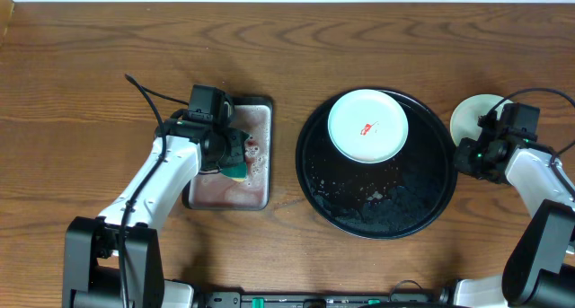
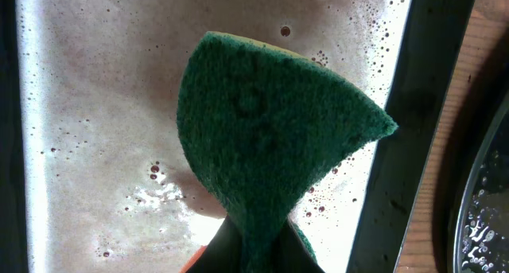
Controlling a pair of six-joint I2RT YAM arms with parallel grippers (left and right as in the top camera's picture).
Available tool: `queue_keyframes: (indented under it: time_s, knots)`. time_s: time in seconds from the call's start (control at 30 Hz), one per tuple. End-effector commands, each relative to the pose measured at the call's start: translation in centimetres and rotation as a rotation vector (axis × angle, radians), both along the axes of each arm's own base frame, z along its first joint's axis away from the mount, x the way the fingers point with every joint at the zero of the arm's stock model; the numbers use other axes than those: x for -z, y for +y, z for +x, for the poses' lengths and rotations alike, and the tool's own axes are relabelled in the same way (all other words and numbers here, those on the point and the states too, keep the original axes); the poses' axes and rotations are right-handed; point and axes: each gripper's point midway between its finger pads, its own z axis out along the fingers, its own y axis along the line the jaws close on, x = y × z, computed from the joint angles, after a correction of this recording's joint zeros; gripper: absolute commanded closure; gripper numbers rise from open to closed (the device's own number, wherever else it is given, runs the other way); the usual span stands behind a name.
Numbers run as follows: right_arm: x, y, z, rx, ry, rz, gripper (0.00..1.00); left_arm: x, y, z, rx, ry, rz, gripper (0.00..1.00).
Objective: Clean dirty plates on tray and stack at the side
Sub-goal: 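Release the stacked plate and hold the right gripper at its rim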
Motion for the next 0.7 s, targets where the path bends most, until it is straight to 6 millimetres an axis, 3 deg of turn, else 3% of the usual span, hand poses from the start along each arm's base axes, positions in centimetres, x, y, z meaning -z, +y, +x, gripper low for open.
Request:
queue_keyframes:
  time_s: [0.0,0.67]
  knots:
    - [0.3,1.4,-0.2,-0.031,-0.001,0.06,0.99,0.1,0.3,-0.2,0.01,-0.002,0.017,0.92]
    - [0.1,3.1,-0.2,-0.097,-0.012,0.121,0.99,0.1,0.3,-0.2,0.01,-0.002,0.017,0.92]
